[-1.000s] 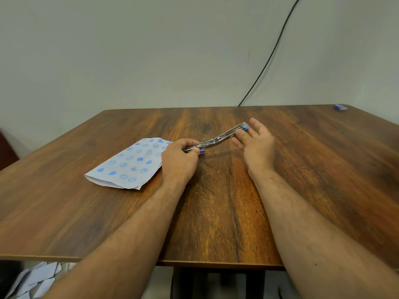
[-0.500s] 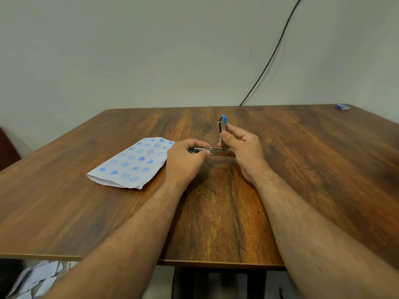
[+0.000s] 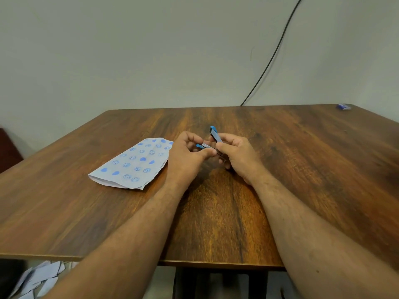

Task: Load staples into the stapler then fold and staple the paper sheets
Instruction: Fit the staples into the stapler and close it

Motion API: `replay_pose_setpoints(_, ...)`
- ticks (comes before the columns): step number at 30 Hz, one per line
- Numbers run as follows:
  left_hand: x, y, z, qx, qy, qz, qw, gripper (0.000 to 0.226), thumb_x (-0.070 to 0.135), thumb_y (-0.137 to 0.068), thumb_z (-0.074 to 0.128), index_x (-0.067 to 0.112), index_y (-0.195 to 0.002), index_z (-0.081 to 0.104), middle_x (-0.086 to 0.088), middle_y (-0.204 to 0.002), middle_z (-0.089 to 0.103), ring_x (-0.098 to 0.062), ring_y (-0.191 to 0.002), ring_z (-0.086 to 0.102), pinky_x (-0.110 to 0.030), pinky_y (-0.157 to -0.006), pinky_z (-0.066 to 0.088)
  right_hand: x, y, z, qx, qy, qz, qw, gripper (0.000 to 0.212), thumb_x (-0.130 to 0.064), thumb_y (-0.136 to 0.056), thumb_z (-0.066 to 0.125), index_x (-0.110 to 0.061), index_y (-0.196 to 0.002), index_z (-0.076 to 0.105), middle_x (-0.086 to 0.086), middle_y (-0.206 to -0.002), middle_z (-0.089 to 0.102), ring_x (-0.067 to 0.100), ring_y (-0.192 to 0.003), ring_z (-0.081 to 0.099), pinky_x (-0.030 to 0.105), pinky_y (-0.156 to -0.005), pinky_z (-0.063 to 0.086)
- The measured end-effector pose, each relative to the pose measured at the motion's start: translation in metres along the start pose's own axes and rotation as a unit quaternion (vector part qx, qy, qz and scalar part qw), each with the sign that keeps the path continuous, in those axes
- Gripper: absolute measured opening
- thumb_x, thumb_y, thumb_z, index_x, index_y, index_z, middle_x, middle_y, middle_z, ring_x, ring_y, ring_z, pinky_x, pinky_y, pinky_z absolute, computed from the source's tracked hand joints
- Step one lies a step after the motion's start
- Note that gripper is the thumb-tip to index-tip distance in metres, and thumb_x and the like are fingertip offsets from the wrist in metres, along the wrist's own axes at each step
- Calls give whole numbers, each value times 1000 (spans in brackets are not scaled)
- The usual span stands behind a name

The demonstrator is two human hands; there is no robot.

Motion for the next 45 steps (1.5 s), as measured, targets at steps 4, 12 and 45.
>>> replay_pose_setpoints(4, 3, -1, 0, 7, -8, 16, 1000, 33, 4, -71, 87, 8, -96, 66, 2, -92, 78, -8, -80, 76, -27, -75, 61, 1, 0, 3, 1, 70, -3, 998, 19, -18, -95, 50, -24, -106, 63, 0, -89, 71, 4, -65, 62, 28, -58, 46)
replay_pose_setpoints(12, 1, -3, -1, 11, 2, 30, 999, 27, -3, -91, 58, 13, -103, 76, -5, -98, 77, -19, -93, 74, -29, -74, 61, -5, 4, 8, 1, 240, -72, 968, 32, -41, -88, 75, -30, -112, 56, -17, -94, 62, -3, -81, 61, 7, -58, 40)
replay_pose_setpoints(45, -2, -6, -9, 129, -25, 24, 991, 36, 20, -106, 36, 25, -83, 63, -1, -69, 66, -12, -63, 63, -28, -57, 54, -2, 0, 10, 20, 405, -147, 902, 46, -69, -93, 45, -24, -92, 52, -3, -77, 62, 15, -65, 58, 32, -57, 43)
Point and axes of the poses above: each hand's wrist, its own y-axis away from the middle knuckle, its own z-axis out of the palm, x = y × z, the point moved 5 cm from there along -y, towards the middle knuckle
